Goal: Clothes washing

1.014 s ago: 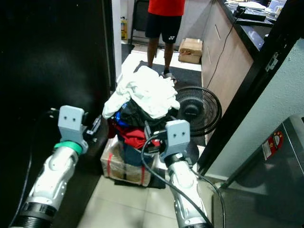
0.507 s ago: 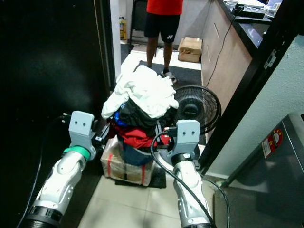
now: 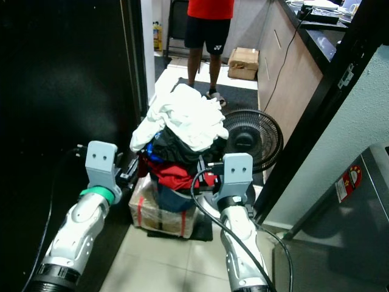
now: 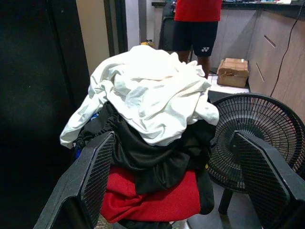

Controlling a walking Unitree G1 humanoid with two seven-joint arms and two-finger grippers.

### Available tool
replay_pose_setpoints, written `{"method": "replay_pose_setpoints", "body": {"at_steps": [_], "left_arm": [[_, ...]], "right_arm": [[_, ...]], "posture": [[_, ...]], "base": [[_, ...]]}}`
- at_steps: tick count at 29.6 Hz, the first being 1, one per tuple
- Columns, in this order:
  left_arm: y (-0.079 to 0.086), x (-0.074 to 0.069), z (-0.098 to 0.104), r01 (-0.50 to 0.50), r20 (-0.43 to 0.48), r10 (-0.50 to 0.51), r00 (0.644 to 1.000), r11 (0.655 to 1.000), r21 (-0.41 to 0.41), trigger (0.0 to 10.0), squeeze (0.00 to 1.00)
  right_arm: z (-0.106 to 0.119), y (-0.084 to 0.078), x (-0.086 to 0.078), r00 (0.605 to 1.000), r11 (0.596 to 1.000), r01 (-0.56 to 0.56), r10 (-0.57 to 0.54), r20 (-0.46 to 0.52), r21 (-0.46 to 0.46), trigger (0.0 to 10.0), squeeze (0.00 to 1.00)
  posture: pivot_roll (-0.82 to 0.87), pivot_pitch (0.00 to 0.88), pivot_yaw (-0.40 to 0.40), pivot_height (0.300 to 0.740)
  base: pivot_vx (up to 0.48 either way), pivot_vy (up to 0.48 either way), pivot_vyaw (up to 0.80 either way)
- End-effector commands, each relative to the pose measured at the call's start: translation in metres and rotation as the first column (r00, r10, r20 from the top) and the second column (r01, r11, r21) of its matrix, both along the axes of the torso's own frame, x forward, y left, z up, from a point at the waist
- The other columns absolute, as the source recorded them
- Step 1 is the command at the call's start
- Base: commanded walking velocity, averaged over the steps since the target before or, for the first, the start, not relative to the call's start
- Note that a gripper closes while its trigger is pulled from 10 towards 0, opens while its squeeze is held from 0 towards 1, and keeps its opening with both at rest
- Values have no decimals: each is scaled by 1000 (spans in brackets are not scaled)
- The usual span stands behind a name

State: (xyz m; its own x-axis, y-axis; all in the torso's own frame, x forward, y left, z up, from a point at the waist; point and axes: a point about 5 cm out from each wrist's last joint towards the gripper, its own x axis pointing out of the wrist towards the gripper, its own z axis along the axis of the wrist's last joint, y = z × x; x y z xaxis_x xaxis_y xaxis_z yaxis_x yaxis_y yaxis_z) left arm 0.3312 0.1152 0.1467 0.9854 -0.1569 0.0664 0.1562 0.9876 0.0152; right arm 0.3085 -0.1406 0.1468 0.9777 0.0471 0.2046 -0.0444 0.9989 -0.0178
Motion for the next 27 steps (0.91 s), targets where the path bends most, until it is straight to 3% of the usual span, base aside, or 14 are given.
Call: {"method": "replay_pose_setpoints", "body": {"at_steps": [1,9,15,27], "left_arm": [[0,-2,-5,1,-20,-1,1000,1000,-6,10000,0],[0,-2,-5,9,-11,-9,1000,1000,6,10000,0],[0,-2,-6,14,-19,-14,1000,1000,11,10000,0],[-3,1,-6,27,-24,-26,999,999,20,10000,0]], "right_arm": [[-4,0,0,1000,1000,7,-7,-24,-1,10000,0],[-7,0,-1,999,1000,9,-9,-32,-6,10000,0],[-8,2,-3,999,1000,-1,1,-39,-3,10000,0],[-10,1,-2,999,1000,3,-4,-42,-13,10000,0]], "posture": [[22,0,30,740],[18,0,39,740],[15,0,42,740],[8,0,48,740]], "base": [[0,0,0],[0,0,0],[341,0,0],[480,0,-648]]}}
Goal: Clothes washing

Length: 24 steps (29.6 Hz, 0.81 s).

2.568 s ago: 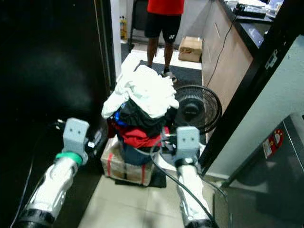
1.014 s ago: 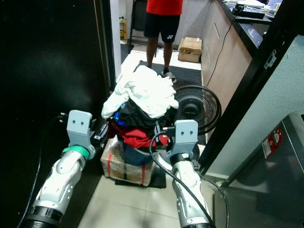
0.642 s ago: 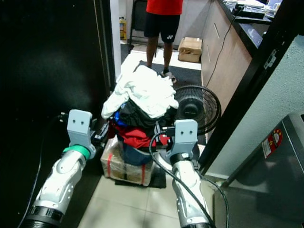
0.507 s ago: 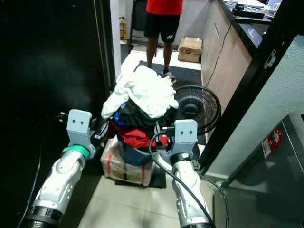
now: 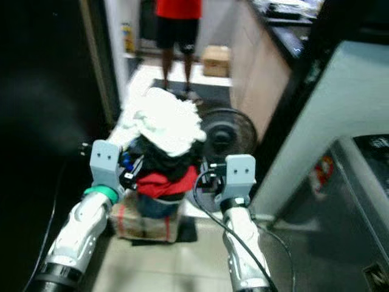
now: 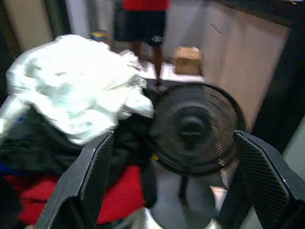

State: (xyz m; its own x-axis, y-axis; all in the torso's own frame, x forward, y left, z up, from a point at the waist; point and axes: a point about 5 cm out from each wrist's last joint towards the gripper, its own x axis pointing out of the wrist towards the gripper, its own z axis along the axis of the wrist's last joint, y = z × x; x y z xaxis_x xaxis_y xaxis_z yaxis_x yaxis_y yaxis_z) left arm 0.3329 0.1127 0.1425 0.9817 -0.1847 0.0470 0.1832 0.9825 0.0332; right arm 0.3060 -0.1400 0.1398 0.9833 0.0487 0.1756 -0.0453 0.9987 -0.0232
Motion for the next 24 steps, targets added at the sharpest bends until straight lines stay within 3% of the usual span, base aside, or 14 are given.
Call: {"method": "replay_pose_setpoints", "body": {"at_steps": [1,14,24], "left_arm": [[0,0,-2,0,-7,0,1000,1000,1,10000,0],[3,-1,-5,-24,-20,25,999,1000,16,10000,0],[8,1,-3,-54,-25,55,998,998,19,10000,0]], "right_arm": [[-2,0,0,1000,1000,6,-6,-10,-9,10000,0],[-4,1,1,1000,1000,-1,0,-14,-29,10000,0],[-4,2,-1,1000,1000,-11,11,-13,-28,10000,0]], "posture": [[10,0,47,740],[14,0,45,740],[9,0,51,740]], "base": [[480,0,0],[474,0,0],[0,0,0]]}}
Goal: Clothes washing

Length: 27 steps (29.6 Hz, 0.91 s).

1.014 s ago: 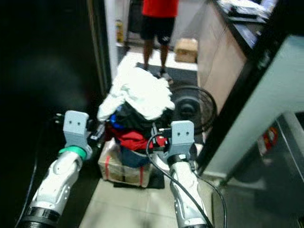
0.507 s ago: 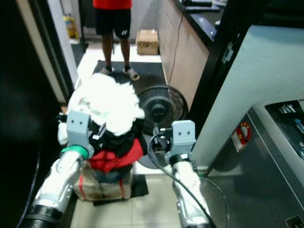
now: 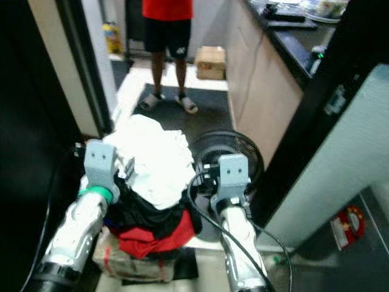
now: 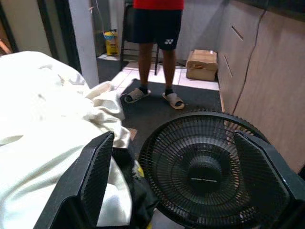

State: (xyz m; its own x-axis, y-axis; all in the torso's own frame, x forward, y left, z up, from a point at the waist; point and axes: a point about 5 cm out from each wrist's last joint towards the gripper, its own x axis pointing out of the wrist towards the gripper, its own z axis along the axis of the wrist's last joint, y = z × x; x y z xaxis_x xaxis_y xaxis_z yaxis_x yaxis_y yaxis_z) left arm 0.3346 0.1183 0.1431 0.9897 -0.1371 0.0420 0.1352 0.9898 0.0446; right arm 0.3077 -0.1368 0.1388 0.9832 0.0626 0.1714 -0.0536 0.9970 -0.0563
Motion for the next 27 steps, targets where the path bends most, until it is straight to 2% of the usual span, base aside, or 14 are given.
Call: {"method": "replay_pose_setpoints", "body": {"at_steps": [1,3,6,8,9,13,14,16,18,22,27], "left_arm": [[2,-1,-4,-6,-22,6,1000,1000,6,10000,0],[15,5,4,-32,-3,32,999,999,17,10000,0],[23,10,7,-25,-6,25,1000,999,36,10000,0],[19,12,5,19,-20,-17,1000,994,104,10000,0],[13,13,3,51,-19,-48,999,983,177,10000,0],[8,15,2,67,-11,-66,998,968,241,10000,0],[4,20,5,69,6,-75,997,948,311,10000,0],[2,23,7,71,13,-79,997,942,329,10000,0],[-6,32,14,119,-6,-127,992,909,400,10000,0],[-15,37,16,174,-35,-176,984,892,416,10000,0],[-28,40,11,238,-110,-212,971,903,358,10000,0]], "right_arm": [[-3,-1,-3,1000,1000,-3,3,-11,6,10000,0],[5,6,-2,998,998,-62,62,18,-27,10000,0],[9,10,0,995,995,-94,94,28,-26,10000,0],[10,8,3,996,996,-87,88,29,-23,10000,0],[11,5,7,997,997,-72,73,34,-29,10000,0],[12,2,9,998,998,-57,58,37,-37,10000,0],[13,0,13,998,997,-39,42,42,-66,10000,0],[13,0,15,998,996,-35,38,44,-78,10000,0],[18,-4,26,998,993,-4,11,57,-122,10000,0],[21,-10,34,998,991,19,-11,57,-129,10000,0],[23,-13,40,998,991,26,-20,52,-131,10000,0]], "posture": [[9,0,51,740],[9,0,49,740],[13,0,46,740],[19,1,41,740],[23,9,36,740],[25,11,34,740],[24,18,31,740],[24,18,31,740],[27,27,33,740],[28,33,36,740],[35,61,46,740]], "base": [[0,0,0],[0,0,0],[0,0,0],[0,0,0],[0,0,0],[0,0,0],[0,0,0],[0,0,0],[0,0,0],[0,0,0],[0,0,0]]}}
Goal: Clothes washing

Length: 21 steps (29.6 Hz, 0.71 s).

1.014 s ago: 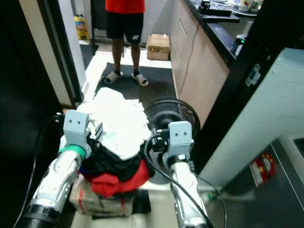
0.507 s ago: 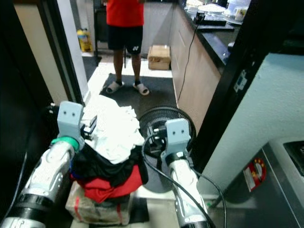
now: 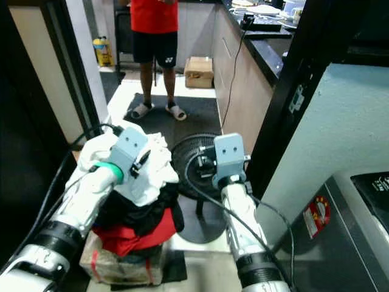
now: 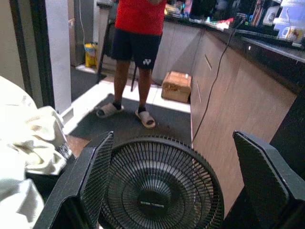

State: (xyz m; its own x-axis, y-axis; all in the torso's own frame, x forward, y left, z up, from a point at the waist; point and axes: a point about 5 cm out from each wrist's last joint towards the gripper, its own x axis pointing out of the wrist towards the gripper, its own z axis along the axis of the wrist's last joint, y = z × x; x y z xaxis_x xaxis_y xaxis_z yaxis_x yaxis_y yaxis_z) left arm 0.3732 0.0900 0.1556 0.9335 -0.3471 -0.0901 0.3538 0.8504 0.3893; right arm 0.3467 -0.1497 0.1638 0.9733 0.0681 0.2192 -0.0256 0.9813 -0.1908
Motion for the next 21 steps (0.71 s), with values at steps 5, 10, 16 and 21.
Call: {"method": "replay_pose_setpoints", "body": {"at_steps": [5,10,16,21], "left_arm": [[-2,6,-16,-32,-123,33,992,999,8,10000,0],[9,10,-11,-65,-126,62,990,998,-15,10000,1000],[38,11,-8,-134,-160,119,980,987,-87,10000,1000],[49,8,-12,-167,-178,148,973,981,-100,10000,1000]], "right_arm": [[-17,-3,-4,998,1000,26,-25,-52,17,10000,0],[-24,-3,-8,997,999,30,-29,-68,21,10000,0],[-30,3,-6,997,999,14,-11,-82,31,10000,0],[-29,7,-3,997,1000,-3,6,-83,31,10000,0]], "posture": [[48,128,66,740],[62,157,75,740],[84,161,54,740],[90,161,46,740]], "base": [[0,0,0],[0,0,0],[0,0,0],[0,0,0]]}}
